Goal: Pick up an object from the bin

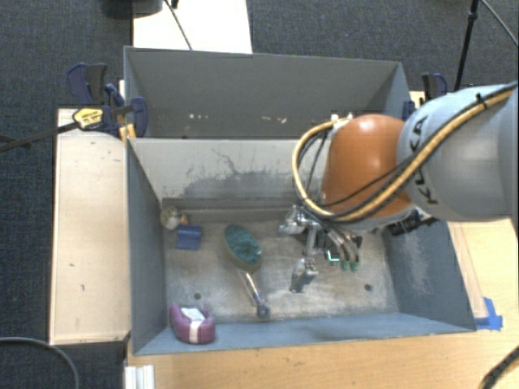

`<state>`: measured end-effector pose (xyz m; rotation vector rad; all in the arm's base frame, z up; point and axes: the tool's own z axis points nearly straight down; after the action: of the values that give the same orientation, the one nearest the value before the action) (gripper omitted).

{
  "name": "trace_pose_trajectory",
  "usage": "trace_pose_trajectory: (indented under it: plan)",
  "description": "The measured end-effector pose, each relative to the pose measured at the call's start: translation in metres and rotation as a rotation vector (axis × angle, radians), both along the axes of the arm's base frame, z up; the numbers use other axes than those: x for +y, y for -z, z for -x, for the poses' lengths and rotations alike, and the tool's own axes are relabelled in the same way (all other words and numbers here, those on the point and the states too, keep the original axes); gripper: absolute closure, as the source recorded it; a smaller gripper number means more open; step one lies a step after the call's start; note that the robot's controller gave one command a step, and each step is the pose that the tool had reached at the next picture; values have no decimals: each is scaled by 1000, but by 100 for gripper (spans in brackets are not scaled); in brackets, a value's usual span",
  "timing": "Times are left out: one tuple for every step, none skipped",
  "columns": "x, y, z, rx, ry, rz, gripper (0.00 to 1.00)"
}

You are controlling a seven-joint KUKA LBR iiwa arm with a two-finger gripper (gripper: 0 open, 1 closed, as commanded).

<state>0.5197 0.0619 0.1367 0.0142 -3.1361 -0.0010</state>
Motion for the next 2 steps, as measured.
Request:
trace_pose_trajectory:
  plan:
    - [57, 66, -57, -14, 21, -4, 0]
    - [116, 61, -40, -9, 68, -2, 0]
